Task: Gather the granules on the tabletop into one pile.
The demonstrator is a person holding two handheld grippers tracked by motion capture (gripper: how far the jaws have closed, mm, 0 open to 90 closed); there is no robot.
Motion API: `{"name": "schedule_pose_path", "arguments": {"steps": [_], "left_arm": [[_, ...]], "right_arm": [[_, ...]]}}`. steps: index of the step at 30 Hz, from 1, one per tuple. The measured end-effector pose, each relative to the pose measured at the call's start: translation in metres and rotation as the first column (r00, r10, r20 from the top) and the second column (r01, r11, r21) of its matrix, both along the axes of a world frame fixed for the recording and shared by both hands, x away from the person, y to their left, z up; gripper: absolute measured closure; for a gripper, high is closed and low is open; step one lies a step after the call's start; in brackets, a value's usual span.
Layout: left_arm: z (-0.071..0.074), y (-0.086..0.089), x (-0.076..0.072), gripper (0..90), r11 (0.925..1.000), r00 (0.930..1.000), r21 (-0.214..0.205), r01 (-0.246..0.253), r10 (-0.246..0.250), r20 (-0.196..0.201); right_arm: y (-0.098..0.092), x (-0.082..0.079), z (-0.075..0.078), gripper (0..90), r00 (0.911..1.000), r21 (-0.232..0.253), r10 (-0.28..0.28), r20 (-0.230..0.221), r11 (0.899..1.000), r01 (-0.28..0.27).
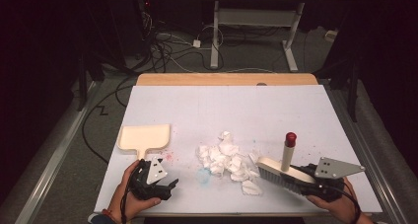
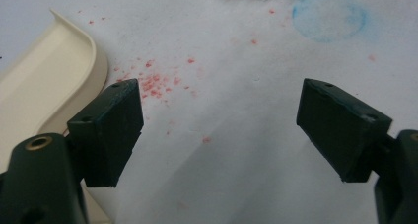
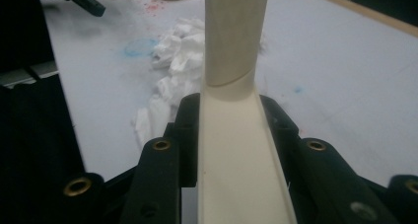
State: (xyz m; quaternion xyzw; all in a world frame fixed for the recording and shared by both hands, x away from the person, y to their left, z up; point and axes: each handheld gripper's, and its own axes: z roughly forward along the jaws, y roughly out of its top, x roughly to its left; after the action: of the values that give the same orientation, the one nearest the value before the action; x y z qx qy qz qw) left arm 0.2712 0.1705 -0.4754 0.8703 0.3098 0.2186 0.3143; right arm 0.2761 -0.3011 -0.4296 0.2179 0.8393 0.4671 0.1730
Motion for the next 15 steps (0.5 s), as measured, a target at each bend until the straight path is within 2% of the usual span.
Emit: {"name": "schedule_pose_path", "arguments": {"steps": [5,7,10,15], "left_arm": [[-0.001,-0.001,0.000,17.0,1.0000,1.0000,0.000,0.005,-0.005,-0.005],[-0.001,-0.001,0.001,17.1,1.0000,1.0000,0.002,0.006,-0.006,-0.007],[-0.001,-0.001,0.000,17.3,1.0000,1.0000,0.003,0.007,-0.007,-0.006],[-0.002,0.001,-0.001,17.3,1.0000,0.9999,0.002,0.004,-0.004,-0.009]], "right_arm": [[0.025,0.015,-0.007,68.0,0.9995,0.027,0.030,0.007,0.999,-0.030],[0.036,0.019,-0.007,68.0,0.9986,0.019,0.040,0.035,0.999,-0.040],[0.049,0.025,-0.004,68.0,0.9982,0.012,0.037,0.047,0.999,-0.037],[0.051,0.026,0.007,68.0,0.9972,0.029,0.052,0.055,0.998,-0.053]]}}
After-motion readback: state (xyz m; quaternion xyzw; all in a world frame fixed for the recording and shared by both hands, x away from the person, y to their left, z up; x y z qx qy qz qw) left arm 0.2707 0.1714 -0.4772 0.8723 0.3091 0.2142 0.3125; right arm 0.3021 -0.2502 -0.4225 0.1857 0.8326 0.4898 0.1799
